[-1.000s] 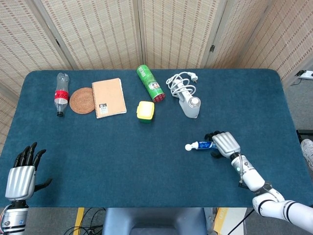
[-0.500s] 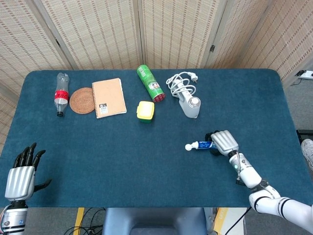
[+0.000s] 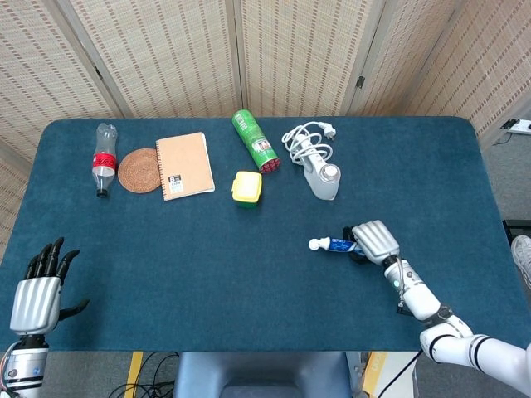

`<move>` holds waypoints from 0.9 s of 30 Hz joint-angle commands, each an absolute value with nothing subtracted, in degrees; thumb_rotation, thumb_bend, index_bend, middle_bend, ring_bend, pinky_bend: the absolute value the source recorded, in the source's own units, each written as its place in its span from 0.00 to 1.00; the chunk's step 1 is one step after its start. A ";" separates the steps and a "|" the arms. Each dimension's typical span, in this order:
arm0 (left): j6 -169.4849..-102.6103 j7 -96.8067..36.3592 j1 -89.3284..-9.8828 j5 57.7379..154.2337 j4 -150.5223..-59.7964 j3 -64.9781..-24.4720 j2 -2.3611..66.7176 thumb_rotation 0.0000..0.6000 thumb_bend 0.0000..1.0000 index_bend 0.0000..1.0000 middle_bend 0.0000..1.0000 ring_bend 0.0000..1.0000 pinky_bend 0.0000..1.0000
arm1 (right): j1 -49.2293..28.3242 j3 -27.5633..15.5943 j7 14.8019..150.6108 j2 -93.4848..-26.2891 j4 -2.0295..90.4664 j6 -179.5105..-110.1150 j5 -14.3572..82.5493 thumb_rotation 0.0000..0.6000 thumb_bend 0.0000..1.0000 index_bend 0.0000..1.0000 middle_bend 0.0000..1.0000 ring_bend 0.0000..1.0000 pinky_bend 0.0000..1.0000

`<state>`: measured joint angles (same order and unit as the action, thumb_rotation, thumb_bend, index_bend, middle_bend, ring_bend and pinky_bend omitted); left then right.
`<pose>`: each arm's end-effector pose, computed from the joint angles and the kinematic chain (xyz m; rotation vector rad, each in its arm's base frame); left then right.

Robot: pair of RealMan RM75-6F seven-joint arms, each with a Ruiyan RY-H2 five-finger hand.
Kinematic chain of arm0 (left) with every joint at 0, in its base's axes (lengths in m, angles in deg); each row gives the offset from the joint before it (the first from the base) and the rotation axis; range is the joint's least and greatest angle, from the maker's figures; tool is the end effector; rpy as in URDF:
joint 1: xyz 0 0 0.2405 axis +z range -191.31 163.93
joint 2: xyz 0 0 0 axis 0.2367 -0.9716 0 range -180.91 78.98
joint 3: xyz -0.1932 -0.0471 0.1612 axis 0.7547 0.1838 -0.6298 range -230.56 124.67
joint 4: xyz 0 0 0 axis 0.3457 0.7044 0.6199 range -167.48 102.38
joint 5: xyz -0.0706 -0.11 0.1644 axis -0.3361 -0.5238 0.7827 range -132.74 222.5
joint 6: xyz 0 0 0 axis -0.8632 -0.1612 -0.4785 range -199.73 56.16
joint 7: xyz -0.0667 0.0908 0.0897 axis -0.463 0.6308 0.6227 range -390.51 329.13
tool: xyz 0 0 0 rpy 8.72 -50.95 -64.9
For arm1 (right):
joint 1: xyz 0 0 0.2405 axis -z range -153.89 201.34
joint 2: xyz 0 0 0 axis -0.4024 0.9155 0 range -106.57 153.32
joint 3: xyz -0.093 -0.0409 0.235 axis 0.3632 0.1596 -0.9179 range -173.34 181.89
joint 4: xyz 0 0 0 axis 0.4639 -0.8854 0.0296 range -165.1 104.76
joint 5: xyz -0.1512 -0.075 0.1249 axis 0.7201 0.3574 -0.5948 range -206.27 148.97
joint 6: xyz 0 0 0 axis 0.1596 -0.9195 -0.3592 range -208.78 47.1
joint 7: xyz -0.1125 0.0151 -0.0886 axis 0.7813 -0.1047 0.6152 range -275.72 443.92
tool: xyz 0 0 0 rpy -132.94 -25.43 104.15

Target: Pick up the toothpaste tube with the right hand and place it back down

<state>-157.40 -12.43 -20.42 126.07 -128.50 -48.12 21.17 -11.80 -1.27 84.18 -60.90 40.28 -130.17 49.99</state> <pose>-0.2860 0.1949 0.1194 -1.3657 -0.8200 -0.8177 -0.2502 -0.3427 0.0121 1.8909 -0.9832 0.7692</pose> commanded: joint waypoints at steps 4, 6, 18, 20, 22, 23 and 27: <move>-155.07 -20.14 -23.14 125.95 -128.85 -45.14 19.95 1.00 0.03 0.19 0.03 0.03 0.16 | -12.70 -1.03 77.39 -59.56 45.39 -134.08 55.96 1.00 0.72 0.66 0.65 0.55 0.66; -153.76 -23.10 -23.90 125.25 -129.17 -44.43 19.73 1.00 0.03 0.19 0.03 0.03 0.16 | -13.17 -0.93 75.11 -59.38 46.95 -134.90 57.60 1.00 0.73 0.66 0.65 0.55 0.67; -140.39 -49.74 -28.91 118.42 -134.68 -40.02 16.56 0.93 0.03 0.11 0.03 0.03 0.16 | -16.58 -1.27 65.12 -62.39 52.30 -138.56 63.45 1.00 0.73 0.66 0.66 0.56 0.67; -139.19 -52.38 -29.58 118.39 -134.27 -39.68 16.68 0.74 0.03 0.11 0.03 0.03 0.16 | -16.96 -1.21 64.59 -63.12 52.42 -138.84 63.83 1.00 0.73 0.66 0.66 0.56 0.67; -138.38 -54.84 -30.17 118.36 -133.77 -39.38 17.17 0.59 0.03 0.11 0.03 0.03 0.16 | -17.29 -1.07 64.05 -63.97 52.41 -139.10 64.11 1.00 0.73 0.66 0.66 0.56 0.67; -138.12 -56.06 -30.37 118.29 -133.69 -39.20 17.41 0.48 0.03 0.10 0.03 0.03 0.16 | -17.39 -0.98 63.86 -64.35 52.30 -139.20 64.19 1.00 0.72 0.66 0.66 0.56 0.67; -137.16 -64.26 -30.87 118.37 -134.07 -38.12 18.19 0.08 0.01 0.09 0.03 0.03 0.16 | -17.88 -0.40 62.81 -66.14 51.31 -139.27 64.39 1.00 0.73 0.66 0.66 0.56 0.67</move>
